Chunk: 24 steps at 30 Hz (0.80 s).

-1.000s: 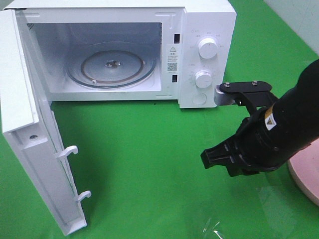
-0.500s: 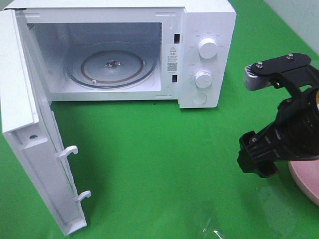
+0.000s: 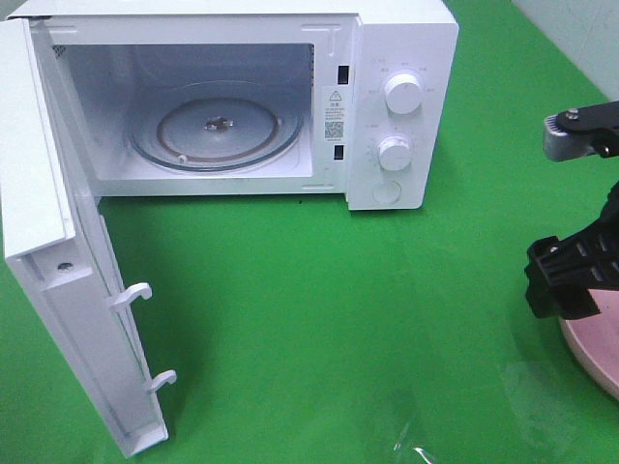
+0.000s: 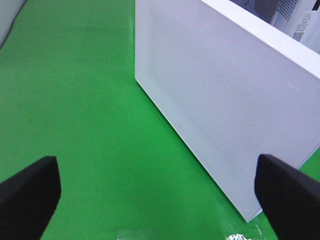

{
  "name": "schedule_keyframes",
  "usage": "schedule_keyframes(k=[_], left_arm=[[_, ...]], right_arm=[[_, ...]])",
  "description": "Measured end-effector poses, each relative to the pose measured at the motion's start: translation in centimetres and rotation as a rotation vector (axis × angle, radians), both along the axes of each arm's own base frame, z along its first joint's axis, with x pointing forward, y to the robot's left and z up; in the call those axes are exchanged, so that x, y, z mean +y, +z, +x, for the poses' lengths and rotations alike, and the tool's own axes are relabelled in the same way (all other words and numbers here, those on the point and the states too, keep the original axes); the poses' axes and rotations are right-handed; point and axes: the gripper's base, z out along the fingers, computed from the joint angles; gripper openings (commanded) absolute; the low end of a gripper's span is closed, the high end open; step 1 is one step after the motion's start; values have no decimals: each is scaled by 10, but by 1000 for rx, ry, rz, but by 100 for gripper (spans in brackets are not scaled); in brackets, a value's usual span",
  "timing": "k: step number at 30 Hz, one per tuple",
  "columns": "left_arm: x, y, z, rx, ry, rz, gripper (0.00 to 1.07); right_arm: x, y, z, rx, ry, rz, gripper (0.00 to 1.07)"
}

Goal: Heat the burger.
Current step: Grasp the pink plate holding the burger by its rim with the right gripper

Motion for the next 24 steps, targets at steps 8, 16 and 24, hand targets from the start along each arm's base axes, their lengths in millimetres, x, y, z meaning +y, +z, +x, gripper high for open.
schedule_keyframes(k=[8, 16, 24], left_arm=[[0, 0, 0, 0, 0, 0, 98], [0, 0, 0, 0, 0, 0, 98], [0, 0, 0, 0, 0, 0, 98]], right_arm=[[-26, 0, 7, 3, -79, -26, 87], [-39, -22, 21, 87, -128, -20, 85], [-35, -46, 34, 131, -119, -17, 84]])
